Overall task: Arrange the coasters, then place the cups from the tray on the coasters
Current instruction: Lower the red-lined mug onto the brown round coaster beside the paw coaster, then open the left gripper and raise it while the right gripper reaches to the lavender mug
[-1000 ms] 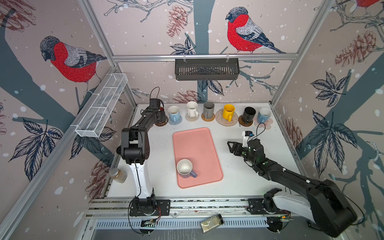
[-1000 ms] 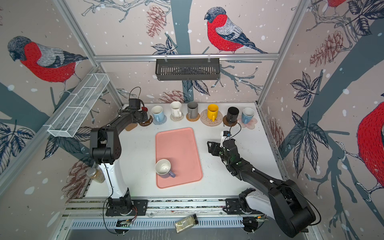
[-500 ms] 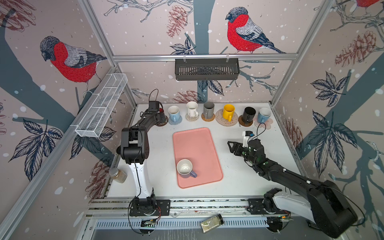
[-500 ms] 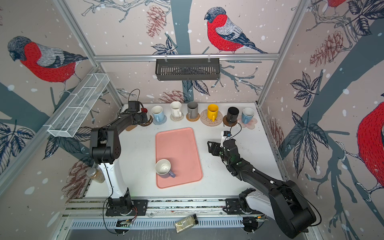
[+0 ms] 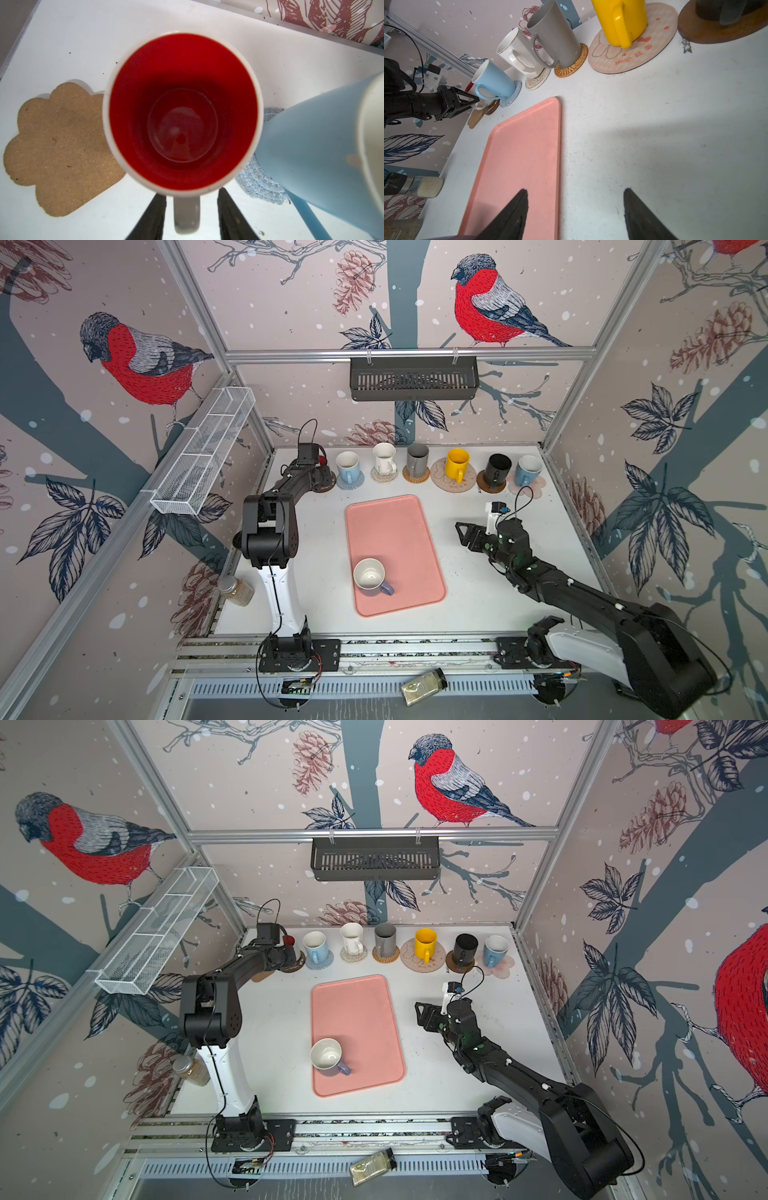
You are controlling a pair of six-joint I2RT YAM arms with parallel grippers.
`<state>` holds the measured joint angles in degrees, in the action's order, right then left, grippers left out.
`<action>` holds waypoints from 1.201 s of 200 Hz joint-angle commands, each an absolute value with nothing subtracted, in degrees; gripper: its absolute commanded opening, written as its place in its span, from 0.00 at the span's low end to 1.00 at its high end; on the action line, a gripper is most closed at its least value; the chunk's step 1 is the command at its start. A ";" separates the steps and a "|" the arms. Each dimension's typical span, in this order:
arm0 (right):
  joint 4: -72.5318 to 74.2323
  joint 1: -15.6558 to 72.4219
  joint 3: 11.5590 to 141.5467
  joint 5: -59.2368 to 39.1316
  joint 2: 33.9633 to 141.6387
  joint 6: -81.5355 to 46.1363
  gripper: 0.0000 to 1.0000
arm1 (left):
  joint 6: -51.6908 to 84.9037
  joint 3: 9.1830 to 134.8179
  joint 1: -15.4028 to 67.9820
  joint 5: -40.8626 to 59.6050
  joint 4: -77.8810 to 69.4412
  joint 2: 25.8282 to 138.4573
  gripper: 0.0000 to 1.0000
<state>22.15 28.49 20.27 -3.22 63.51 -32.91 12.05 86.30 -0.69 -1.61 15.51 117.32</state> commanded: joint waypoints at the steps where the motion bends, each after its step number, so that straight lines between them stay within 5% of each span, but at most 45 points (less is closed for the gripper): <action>1: 23.04 28.36 20.17 -2.28 62.87 -32.16 0.73 | 12.07 85.97 -0.81 -2.06 13.67 116.29 0.56; 34: 23.38 28.35 20.13 -2.80 62.65 -32.05 0.73 | 12.03 85.79 -0.81 -3.19 13.97 114.63 0.77; 92: 23.47 28.37 20.13 -6.12 59.29 -27.99 0.72 | 13.30 82.93 -0.87 -5.47 16.75 107.18 0.97; 134: 25.65 32.01 21.50 -16.62 57.13 -23.10 0.70 | 18.06 83.36 -0.80 -0.59 25.94 101.59 0.97; 240: 4.24 56.16 40.08 -16.12 71.50 -5.46 0.66 | 20.47 60.50 6.64 7.82 24.90 72.03 0.88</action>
